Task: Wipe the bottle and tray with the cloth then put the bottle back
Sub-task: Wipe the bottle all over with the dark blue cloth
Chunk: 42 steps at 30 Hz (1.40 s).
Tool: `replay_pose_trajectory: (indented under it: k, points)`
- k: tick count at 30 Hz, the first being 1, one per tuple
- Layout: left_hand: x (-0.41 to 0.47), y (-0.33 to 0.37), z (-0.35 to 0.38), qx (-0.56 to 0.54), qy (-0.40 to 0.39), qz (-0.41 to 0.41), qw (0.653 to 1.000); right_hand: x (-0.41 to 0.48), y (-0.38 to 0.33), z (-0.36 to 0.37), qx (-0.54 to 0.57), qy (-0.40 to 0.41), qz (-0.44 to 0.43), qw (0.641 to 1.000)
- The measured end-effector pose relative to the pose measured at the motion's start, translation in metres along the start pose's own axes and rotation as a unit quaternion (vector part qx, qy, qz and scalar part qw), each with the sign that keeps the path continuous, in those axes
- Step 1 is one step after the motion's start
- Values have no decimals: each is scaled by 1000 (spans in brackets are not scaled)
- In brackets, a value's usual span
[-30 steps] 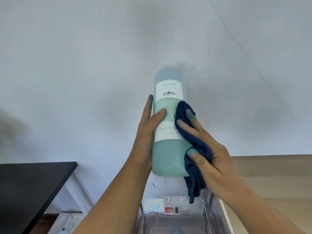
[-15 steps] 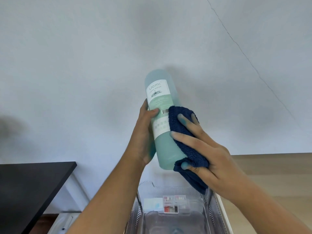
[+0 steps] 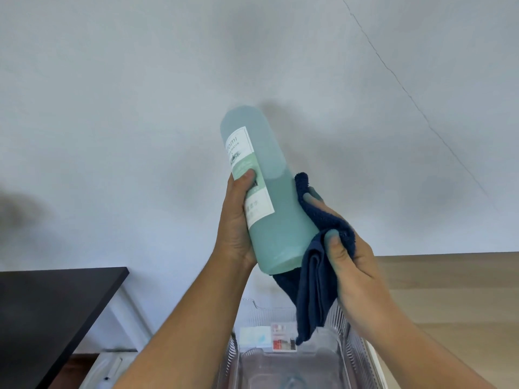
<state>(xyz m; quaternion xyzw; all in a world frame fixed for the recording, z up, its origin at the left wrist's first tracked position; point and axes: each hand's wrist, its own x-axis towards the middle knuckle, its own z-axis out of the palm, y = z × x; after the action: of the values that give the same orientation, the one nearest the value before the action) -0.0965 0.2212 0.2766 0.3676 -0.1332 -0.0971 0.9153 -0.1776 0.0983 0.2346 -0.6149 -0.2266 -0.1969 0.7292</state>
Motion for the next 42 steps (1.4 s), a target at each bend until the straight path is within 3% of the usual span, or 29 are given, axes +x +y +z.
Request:
replay_pose_trajectory:
  k: [4, 6, 8, 10, 12, 14, 18, 24, 31, 34, 42]
  points:
    - [-3, 5, 4, 32, 7, 12, 999, 6, -4, 0, -147, -50, -78, 985]
    - [-4, 5, 4, 27, -3, 9, 1000, 7, -3, 0, -164, -54, -97, 980]
    - [-6, 4, 1, 9, -6, 2, 1000, 5, -1, 0, -126, -31, -81, 988]
    - [-7, 3, -5, -10, -4, -3, 1000, 0, 2, 0, -36, 29, -10, 999]
    - [-7, 5, -13, -28, -11, 2, 1000, -2, 6, -7, 95, 74, 107, 987]
    - [-7, 8, -19, -31, -15, 11, 999, -2, 6, -18, 156, 86, 173, 969]
    - [-8, 11, -22, -6, 8, 36, 999, -1, -3, -20, 141, 73, 166, 973]
    - [-6, -1, -25, 66, 30, 121, 990, -13, 15, 2, -20, 8, 103, 994]
    - [-13, -19, -39, 219, 53, 180, 958, -15, 36, -14, 34, -16, 167, 985]
    - [-16, -34, -49, 260, 56, 162, 950, -18, 48, -17, 41, -25, 201, 979]
    - [-27, -72, -91, 357, 84, 21, 930, -31, 91, -37, -17, -29, 259, 965]
